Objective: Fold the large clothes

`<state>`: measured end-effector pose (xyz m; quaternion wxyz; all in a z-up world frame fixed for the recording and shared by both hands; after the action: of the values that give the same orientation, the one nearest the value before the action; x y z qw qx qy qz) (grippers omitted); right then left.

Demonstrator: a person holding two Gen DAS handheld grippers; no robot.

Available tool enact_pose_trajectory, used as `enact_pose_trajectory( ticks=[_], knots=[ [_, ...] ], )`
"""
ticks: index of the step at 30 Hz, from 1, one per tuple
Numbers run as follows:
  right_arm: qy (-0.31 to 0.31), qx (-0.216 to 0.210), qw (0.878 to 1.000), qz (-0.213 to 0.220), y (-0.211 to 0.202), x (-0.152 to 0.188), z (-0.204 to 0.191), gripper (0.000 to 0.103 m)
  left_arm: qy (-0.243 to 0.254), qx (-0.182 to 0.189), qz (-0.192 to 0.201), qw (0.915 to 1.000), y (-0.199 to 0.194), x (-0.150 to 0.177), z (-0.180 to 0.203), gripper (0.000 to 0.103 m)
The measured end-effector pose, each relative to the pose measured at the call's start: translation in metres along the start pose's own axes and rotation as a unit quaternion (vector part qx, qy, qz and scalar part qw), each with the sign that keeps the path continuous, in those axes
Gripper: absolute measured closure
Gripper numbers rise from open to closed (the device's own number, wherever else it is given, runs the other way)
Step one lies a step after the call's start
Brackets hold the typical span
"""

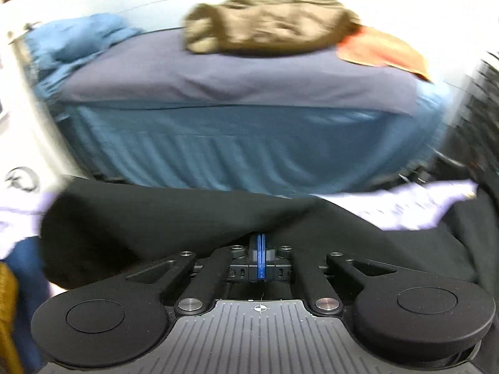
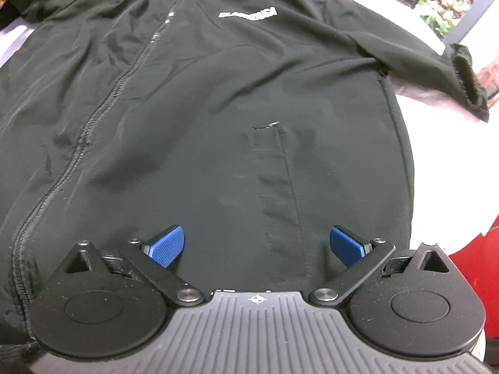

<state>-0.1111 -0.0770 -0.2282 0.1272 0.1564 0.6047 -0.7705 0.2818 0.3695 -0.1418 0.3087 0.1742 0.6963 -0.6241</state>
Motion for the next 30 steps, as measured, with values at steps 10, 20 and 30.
enact_pose_trajectory(
  ticks=[10,20,30],
  knots=[
    [0.009,-0.006,1.000,-0.006,0.006,-0.002,0.003,0.003,0.041,0.090,-0.034,0.9945,-0.044,0.037,0.006,0.000],
    [0.010,-0.020,1.000,-0.001,0.011,-0.009,0.003,0.003,0.165,0.094,-0.061,0.9798,-0.098,0.141,0.010,0.000],
    [0.050,-0.038,0.998,-0.001,0.016,-0.005,0.020,0.003,0.134,-0.006,0.042,0.9901,-0.182,0.107,-0.076,0.000]
  ],
)
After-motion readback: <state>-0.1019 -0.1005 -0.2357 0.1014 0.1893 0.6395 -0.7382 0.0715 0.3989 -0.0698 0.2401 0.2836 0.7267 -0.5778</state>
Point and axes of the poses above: each gripper's, at about its wrist camera, not at the fingertips, and y roughly the way its jaws point, z to its right, x to its underside, the point moved 9 cm from there along y, roughly the way its jaws point, and after that the axes turned 1 degree about -y, right-handed, at the moved point
